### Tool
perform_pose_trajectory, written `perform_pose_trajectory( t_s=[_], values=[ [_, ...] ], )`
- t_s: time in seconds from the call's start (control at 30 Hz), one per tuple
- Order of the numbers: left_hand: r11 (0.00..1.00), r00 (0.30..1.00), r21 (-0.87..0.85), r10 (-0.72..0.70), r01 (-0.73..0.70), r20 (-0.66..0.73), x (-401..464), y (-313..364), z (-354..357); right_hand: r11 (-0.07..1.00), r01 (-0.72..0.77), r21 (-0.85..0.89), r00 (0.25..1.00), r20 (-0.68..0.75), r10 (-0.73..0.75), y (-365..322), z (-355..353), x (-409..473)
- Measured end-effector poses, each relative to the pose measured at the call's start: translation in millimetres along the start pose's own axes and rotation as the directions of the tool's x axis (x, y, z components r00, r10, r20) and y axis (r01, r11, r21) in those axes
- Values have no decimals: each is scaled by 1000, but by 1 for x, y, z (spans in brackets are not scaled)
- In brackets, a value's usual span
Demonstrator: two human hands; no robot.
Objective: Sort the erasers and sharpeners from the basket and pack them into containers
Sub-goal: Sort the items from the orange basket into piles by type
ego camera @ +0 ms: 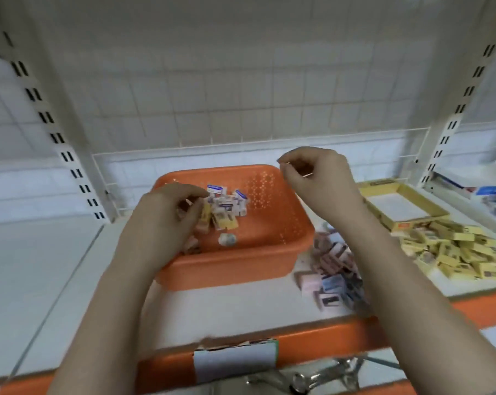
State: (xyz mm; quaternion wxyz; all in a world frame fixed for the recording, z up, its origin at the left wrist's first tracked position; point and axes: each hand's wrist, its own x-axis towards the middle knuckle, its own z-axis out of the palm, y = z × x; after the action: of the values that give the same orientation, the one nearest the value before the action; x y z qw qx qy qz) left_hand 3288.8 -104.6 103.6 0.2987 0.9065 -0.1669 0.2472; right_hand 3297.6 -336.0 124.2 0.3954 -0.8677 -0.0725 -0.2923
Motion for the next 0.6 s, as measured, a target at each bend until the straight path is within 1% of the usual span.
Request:
perform_pose_trajectory(
  t_s=[0.07,0.1,0.17,0.23,0.27,0.3,0.33,0.4,0.43,0.53,0.6],
  values=[
    [1000,1000,-19,-22,22,-8,-4,-13,-3,991,44,-124,981,192,-19,-12,29,24],
    [999,999,-35,-37,37,1,-5,-16,-3,979,76,-192,954,300,-15,-15,42,35],
    [996,997,-48,-79,80,17,-6,-18,-2,934,137,-329,860,507,52,-14,70,55],
    [990,989,-12,-141,142,40,-7,-15,2,871,214,-442,743,653,148,-9,94,65],
    [984,983,13,-180,180,42,-7,-15,3,846,254,-469,688,702,183,-8,104,66],
    [975,975,32,-220,219,36,-8,-14,3,827,286,-484,653,730,201,-6,112,66],
    [965,966,43,-258,257,24,-8,-14,2,825,283,-489,639,738,217,-5,118,66],
    [946,948,57,-319,319,-8,-9,-15,2,841,208,-499,638,721,271,-5,127,65],
    [940,942,66,-335,336,-21,-9,-15,2,839,179,-514,624,719,307,-6,130,65],
    [930,933,73,-359,361,-33,-9,-16,2,806,118,-580,510,732,452,-8,140,62],
    [928,930,60,-365,366,-31,-9,-16,0,817,31,-576,472,729,496,-7,144,60]
  ],
)
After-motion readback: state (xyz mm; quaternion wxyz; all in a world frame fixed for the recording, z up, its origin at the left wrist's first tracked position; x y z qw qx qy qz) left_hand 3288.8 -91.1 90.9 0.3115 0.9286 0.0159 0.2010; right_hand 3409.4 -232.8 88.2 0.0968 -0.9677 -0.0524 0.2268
